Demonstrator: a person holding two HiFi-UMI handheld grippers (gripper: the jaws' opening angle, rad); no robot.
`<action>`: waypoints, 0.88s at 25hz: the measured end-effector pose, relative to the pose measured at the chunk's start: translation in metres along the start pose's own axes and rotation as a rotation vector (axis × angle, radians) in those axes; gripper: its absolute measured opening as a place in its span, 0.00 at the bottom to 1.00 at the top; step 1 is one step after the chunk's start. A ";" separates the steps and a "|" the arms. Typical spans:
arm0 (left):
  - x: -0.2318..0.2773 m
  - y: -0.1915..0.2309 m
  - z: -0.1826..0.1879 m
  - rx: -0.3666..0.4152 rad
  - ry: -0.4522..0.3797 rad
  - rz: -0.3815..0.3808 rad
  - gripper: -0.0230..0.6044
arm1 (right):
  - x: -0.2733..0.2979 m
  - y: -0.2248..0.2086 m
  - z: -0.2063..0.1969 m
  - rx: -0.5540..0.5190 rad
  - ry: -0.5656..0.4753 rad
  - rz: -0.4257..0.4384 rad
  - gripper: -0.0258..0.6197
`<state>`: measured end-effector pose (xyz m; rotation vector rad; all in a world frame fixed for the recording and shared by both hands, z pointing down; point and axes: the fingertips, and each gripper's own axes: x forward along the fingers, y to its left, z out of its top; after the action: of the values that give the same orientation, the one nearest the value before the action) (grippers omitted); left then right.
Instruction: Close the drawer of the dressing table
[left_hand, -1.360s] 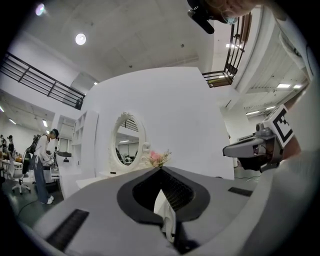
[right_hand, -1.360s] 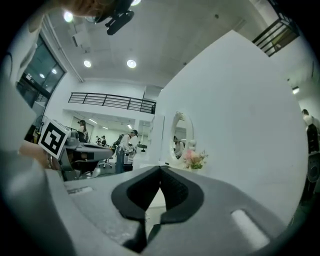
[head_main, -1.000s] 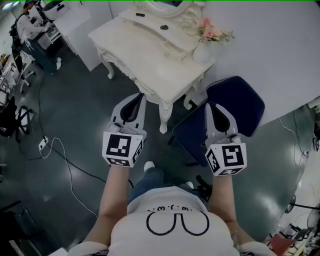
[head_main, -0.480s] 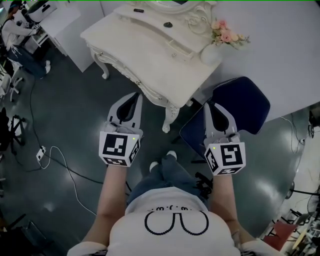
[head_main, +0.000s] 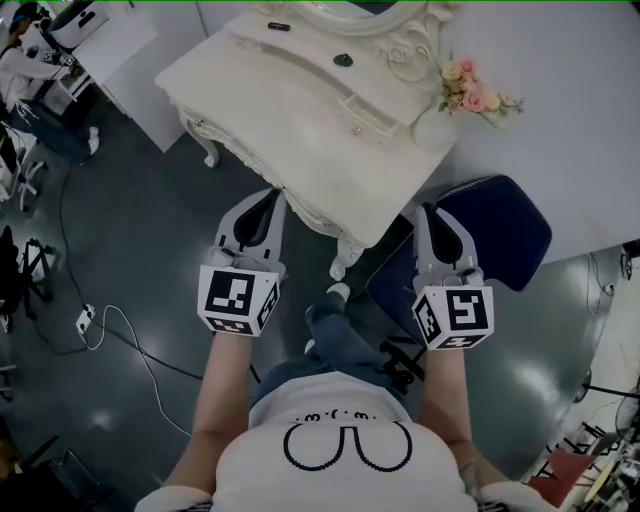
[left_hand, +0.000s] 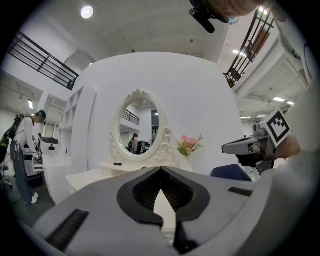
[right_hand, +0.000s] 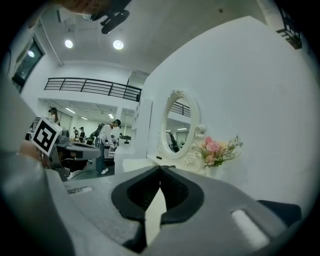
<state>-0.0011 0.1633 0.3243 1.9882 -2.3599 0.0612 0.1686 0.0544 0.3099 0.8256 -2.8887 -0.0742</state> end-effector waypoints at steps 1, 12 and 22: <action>0.011 0.004 0.002 0.007 -0.001 -0.007 0.03 | 0.010 -0.005 0.000 0.006 -0.002 -0.007 0.04; 0.161 0.005 0.011 0.014 0.005 -0.141 0.03 | 0.084 -0.087 -0.016 0.056 0.031 -0.122 0.04; 0.234 -0.031 -0.030 0.054 0.124 -0.261 0.03 | 0.066 -0.150 -0.040 0.115 0.043 -0.295 0.04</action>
<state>-0.0100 -0.0696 0.3695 2.2283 -2.0284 0.2309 0.1975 -0.1080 0.3450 1.2523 -2.7296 0.0793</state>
